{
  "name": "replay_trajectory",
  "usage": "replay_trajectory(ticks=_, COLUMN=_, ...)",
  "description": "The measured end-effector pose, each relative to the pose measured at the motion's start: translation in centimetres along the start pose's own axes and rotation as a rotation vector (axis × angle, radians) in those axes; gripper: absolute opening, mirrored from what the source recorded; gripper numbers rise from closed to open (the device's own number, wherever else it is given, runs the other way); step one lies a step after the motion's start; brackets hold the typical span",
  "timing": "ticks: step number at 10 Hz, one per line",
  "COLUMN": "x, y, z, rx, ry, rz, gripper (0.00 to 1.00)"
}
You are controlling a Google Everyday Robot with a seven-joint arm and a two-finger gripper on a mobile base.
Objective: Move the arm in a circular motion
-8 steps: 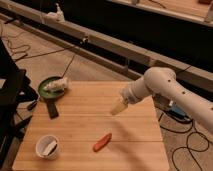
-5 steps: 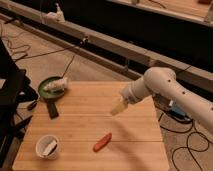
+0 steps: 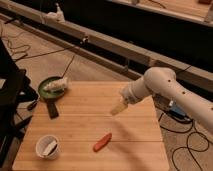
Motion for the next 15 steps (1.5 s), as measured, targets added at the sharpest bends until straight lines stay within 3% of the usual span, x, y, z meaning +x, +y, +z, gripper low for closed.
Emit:
replay_trajectory(ticks=6, x=0.0, y=0.0, z=0.0, rx=0.0, ry=0.0, rz=0.0, gripper=0.79)
replay_trajectory(ticks=7, x=0.0, y=0.0, z=0.0, rx=0.0, ry=0.0, rz=0.0, gripper=0.75)
replay_trajectory(ticks=12, x=0.1, y=-0.1, z=-0.1, rx=0.007, ry=0.007, rz=0.0, gripper=0.25)
replay_trajectory(ticks=14, x=1.3, y=-1.8, z=-1.6, rx=0.066, ry=0.06, rz=0.023, gripper=0.07)
replay_trajectory(ticks=15, x=2.3, y=-3.3, z=-2.9, rx=0.115, ry=0.114, rz=0.044, gripper=0.01)
